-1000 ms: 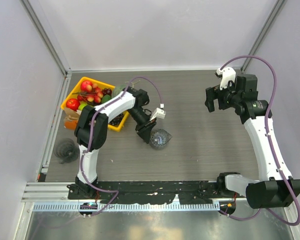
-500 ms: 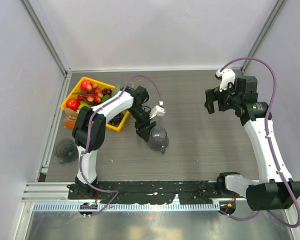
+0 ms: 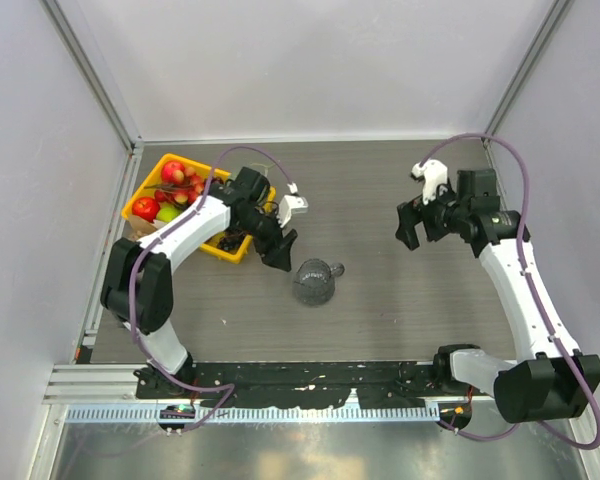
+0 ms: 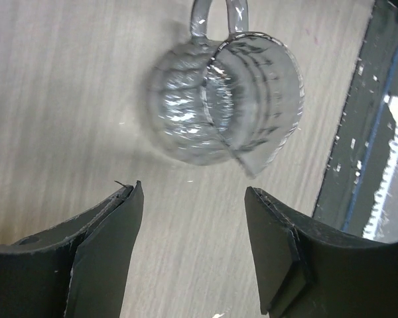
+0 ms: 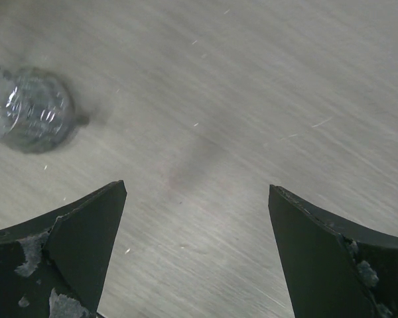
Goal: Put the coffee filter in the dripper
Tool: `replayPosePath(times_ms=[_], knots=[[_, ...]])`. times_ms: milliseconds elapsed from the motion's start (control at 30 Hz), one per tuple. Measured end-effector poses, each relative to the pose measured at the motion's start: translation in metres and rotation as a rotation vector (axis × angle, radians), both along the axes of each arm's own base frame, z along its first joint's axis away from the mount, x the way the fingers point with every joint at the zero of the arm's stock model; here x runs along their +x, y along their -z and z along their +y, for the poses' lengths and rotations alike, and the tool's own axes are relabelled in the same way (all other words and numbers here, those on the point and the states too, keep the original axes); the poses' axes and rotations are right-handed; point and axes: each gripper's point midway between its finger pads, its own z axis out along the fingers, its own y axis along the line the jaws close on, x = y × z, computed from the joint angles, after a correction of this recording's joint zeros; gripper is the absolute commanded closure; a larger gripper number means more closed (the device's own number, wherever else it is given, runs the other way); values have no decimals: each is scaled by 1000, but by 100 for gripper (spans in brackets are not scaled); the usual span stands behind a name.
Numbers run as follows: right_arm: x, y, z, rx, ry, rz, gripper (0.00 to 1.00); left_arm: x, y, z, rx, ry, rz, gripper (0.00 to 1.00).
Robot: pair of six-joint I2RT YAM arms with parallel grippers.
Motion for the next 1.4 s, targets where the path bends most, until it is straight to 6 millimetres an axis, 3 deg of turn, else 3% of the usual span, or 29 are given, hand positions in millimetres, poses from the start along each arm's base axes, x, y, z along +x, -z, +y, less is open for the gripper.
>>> replayPosePath(times_ms=[200,367,600,1067,1400], knots=[[-28,47,34,-31,-195,96,5,20,-9,14,-18,-98,-58,32],[-29,59,54,-68,-340,91,5,15,-7,16,-13,-97,-71,32],[-30,65,59,-65,-394,97,4,10,-2,18,-18,-16,-137,32],[-40,74,52,-61,-384,152,4,34,-7,-18,-29,382,-350,33],[-32,73,21,-59,-274,169,4,7,19,-38,2,638,-346,40]])
